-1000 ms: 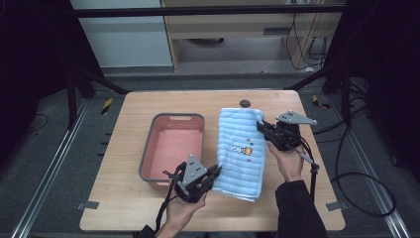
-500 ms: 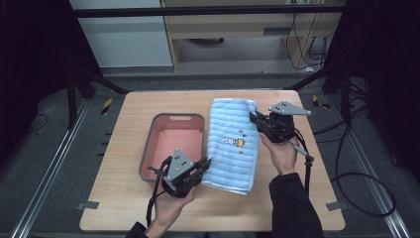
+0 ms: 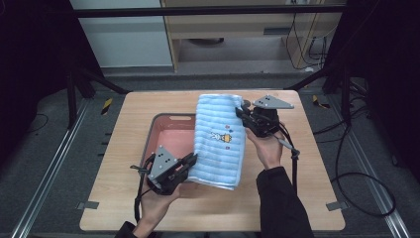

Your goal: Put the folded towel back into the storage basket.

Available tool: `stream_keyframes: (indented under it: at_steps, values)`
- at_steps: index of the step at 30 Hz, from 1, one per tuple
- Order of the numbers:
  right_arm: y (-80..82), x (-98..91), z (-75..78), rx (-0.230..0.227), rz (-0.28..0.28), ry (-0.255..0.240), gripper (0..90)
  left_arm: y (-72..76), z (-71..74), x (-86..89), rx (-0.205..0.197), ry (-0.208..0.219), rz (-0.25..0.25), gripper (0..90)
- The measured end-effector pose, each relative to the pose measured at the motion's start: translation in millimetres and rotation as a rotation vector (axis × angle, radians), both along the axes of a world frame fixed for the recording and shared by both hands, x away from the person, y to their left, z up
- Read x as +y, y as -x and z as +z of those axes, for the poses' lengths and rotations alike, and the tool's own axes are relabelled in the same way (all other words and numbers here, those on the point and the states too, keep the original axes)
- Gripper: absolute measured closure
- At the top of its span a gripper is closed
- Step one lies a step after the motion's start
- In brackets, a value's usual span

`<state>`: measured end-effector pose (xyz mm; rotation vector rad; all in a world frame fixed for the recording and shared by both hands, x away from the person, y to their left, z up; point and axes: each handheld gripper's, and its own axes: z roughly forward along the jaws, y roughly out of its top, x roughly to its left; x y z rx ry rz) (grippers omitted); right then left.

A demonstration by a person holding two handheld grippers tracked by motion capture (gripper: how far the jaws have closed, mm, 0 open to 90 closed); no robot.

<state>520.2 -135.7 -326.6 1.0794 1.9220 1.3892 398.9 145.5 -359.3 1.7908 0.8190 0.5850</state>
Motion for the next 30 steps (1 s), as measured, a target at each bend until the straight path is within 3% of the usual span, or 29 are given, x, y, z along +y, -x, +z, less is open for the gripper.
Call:
stream_keyframes:
  at_steps: [5,30]
  values:
    - [-5.2,15.3,4.5,-0.003,0.018,0.004,81.7,-0.8,2.1,17.9,-0.006,0.012,0.034,85.6]
    - [-35.5,88.6,11.9,-0.015,0.085,0.012,81.7,-7.5,6.4,69.7,-0.007,0.057,0.144,85.6]
